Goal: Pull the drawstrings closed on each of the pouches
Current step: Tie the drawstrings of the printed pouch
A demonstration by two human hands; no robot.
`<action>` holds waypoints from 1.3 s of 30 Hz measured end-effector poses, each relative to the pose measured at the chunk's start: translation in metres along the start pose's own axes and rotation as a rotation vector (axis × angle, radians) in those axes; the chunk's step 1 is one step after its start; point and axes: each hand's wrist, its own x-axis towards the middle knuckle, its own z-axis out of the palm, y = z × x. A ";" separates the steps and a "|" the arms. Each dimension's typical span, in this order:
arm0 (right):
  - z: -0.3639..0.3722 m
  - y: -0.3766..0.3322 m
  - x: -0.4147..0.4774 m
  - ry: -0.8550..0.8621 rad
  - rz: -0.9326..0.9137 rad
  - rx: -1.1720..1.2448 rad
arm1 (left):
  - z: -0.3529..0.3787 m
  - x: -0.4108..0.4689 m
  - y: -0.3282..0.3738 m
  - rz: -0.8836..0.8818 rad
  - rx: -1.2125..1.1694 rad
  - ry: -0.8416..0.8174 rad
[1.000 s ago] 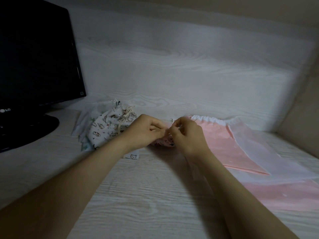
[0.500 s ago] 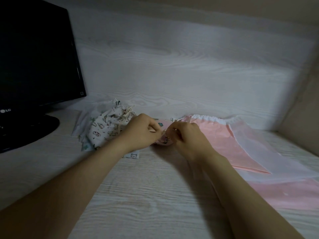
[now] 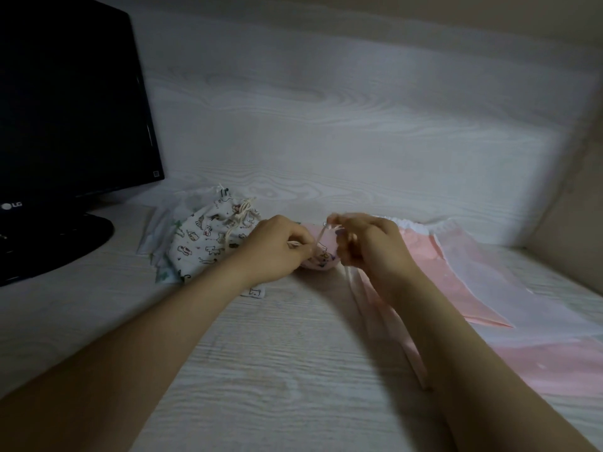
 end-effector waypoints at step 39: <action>0.018 0.032 0.008 0.137 -0.421 -0.877 | 0.018 0.005 -0.002 -0.202 -0.135 0.212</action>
